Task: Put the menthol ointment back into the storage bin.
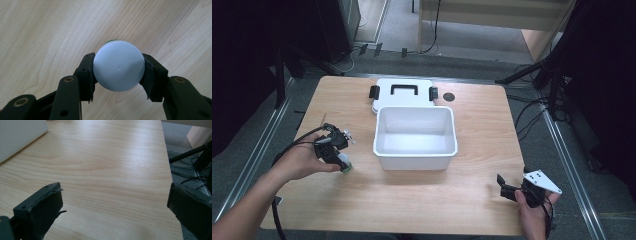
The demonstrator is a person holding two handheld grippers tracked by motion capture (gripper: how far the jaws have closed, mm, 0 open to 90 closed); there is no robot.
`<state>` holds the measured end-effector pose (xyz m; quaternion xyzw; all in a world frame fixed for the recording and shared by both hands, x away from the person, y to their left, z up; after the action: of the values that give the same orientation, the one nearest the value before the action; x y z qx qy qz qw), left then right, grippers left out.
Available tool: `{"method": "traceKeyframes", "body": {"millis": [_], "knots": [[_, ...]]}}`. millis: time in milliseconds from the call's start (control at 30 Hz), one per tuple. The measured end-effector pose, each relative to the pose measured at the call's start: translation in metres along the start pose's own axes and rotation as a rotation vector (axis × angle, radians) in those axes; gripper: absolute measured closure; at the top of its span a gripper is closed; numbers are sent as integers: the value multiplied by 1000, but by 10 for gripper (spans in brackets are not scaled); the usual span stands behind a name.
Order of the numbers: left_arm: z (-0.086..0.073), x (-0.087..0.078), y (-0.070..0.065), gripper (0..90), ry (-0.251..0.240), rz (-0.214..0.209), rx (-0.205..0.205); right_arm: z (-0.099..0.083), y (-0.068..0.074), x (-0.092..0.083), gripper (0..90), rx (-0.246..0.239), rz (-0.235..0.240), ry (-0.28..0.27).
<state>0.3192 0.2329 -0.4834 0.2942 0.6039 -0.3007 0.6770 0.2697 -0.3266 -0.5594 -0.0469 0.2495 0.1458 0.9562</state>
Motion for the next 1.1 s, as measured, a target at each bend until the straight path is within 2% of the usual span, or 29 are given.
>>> {"method": "traceKeyframes", "body": {"millis": [267, 567, 800, 967, 1100], "knots": [[8, -21, 5, 513, 0, 19, 30, 0, 0, 0, 1, 1, 1, 0], [20, -53, 14, 514, -15, 36, 32, 0, 0, 0, 1, -1, 3, 0], [31, -79, 15, 514, -10, 60, 64, 0, 1, 0, 2, 0, 4, 3], [39, -94, 12, 514, -7, 62, 86, 0, 1, 0, 2, -1, 5, 3], [47, -106, 12, 514, -7, 71, 85, 0, 1, 0, 2, -2, 6, 2]]}}
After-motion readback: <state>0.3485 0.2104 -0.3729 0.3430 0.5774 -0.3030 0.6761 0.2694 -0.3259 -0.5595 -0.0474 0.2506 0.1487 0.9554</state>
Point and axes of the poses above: each handheld gripper's, and its own axes: x roughly forward along the jaws, z roughly out of its top, y roughly to its left, the point moved 3 cm from there along x, roughly forward along the jaws, and after that the axes turned 2 degrees about y, right-handed, at the moved point
